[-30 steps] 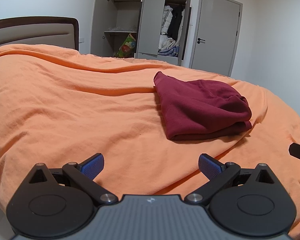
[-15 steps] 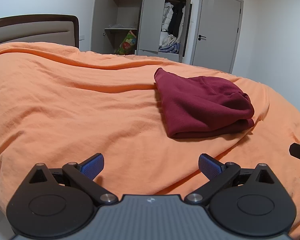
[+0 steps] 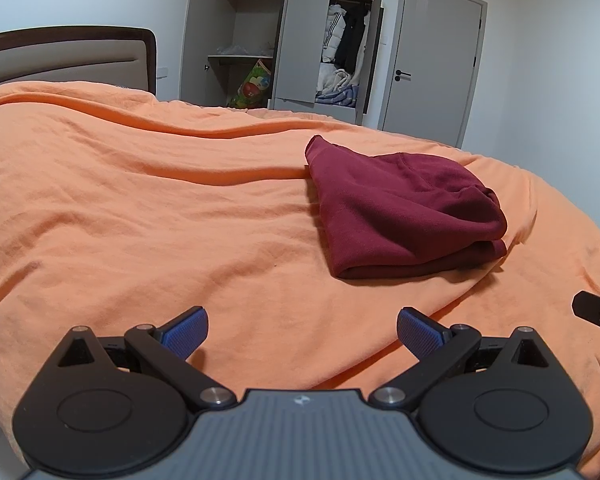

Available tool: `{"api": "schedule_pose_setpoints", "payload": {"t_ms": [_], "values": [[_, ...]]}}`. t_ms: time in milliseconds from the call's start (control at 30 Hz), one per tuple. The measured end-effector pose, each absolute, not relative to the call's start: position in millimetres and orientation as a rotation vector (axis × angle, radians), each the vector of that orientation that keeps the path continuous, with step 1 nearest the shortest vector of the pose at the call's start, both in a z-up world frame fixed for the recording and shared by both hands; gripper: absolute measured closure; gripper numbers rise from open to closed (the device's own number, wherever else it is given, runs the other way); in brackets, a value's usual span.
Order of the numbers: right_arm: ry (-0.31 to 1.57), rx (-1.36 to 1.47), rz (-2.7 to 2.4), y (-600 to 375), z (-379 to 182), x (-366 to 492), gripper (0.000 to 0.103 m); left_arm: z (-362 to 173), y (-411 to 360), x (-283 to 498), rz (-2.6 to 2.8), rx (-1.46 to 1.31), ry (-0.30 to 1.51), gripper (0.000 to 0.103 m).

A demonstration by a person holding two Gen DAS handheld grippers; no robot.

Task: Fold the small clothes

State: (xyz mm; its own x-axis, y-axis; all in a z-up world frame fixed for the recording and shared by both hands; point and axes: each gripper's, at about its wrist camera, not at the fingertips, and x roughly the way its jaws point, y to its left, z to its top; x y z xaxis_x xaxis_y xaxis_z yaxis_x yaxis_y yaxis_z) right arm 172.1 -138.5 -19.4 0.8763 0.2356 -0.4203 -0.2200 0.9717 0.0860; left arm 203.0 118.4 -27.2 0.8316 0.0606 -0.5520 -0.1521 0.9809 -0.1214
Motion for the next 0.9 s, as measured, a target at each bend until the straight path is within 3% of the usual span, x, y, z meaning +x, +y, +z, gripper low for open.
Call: {"api": "schedule_pose_setpoints", "payload": {"t_ms": [900], "values": [[0.453, 0.040, 0.247, -136.1, -23.2, 173.9, 0.001, -25.9, 110.7, 211.8, 0.180, -0.066, 0.625, 0.001]]}}
